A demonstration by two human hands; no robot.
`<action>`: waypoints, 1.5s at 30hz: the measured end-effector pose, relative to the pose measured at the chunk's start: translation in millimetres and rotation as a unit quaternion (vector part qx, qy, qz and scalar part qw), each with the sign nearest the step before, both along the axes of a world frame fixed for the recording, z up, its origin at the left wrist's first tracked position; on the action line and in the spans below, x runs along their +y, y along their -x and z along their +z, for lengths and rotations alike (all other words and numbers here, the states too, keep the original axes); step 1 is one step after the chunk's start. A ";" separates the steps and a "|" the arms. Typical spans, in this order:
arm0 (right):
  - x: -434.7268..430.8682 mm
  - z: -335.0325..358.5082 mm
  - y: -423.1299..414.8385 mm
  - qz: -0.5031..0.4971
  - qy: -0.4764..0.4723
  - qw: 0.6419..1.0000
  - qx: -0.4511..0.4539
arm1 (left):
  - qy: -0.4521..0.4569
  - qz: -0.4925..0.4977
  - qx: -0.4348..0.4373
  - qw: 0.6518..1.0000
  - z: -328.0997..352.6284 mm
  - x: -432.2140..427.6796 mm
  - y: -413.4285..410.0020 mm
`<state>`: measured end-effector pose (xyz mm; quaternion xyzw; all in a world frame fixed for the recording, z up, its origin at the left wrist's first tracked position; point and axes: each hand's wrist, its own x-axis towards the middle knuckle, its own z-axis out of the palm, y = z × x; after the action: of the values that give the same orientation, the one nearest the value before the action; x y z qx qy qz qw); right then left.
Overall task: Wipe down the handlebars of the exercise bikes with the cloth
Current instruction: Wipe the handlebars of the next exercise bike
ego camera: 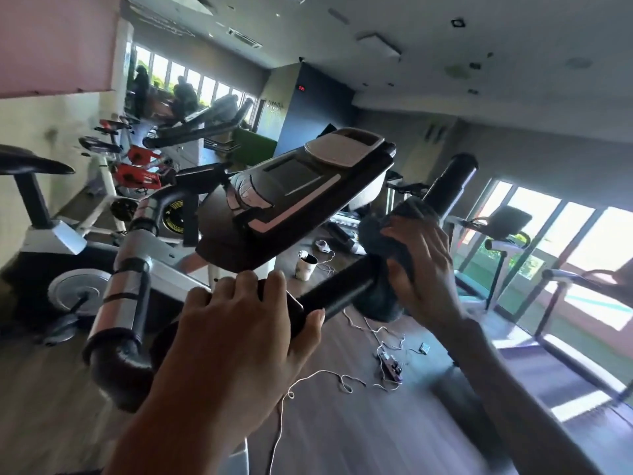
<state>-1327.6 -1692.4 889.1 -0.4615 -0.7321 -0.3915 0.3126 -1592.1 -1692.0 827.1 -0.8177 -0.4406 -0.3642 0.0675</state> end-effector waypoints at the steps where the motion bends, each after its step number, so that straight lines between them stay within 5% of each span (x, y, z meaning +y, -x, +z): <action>1: -2.9 1.3 1.0 0.017 0.029 0.999 -0.016 | -0.003 0.001 0.001 1.000 0.5 0.0 0.7; 5: 0.5 52.5 -18.4 -0.056 0.049 0.990 -0.121 | 0.008 -0.010 0.004 1.000 2.0 0.2 0.8; 8: 0.6 36.6 -4.7 -0.114 0.026 0.992 -0.041 | 0.002 -0.015 0.006 1.000 0.6 1.2 3.0; 11: -9.5 -7.5 41.1 -0.063 0.038 0.995 0.060 | -0.004 -0.044 0.011 0.999 -1.3 4.7 7.8; 16: -18.4 -3.1 51.4 -0.070 0.124 0.990 -0.005 | 0.050 -0.112 0.033 0.992 -2.7 10.7 26.4; 20: -16.3 3.4 52.0 -0.149 0.082 0.979 0.110 | 0.070 -0.146 0.012 0.987 -7.1 10.7 35.0; 26: -31.1 -27.4 86.4 -0.074 0.139 0.987 0.033 | 0.061 -0.160 -0.047 0.984 -16.5 11.6 38.0; 31: -23.1 -10.8 75.2 -0.122 0.104 0.983 0.091 | 0.083 -0.170 -0.038 0.981 -14.8 12.2 40.8; 36: -38.6 -32.9 89.6 -0.038 0.148 0.988 0.033 | 0.078 -0.185 -0.062 0.978 -16.6 10.6 41.3; 41: -28.3 -7.8 64.1 -0.093 0.133 0.984 0.067 | 0.057 -0.185 -0.056 0.979 -17.0 12.8 41.1; 45: -35.4 -40.8 85.9 -0.008 0.117 0.992 0.043 | 0.049 -0.169 -0.062 0.982 -16.0 9.1 42.8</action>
<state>-1413.5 -1727.8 848.3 -0.5172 -0.7551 -0.2850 0.2849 -1635.0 -1682.9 811.1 -0.8584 -0.3169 -0.3984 -0.0631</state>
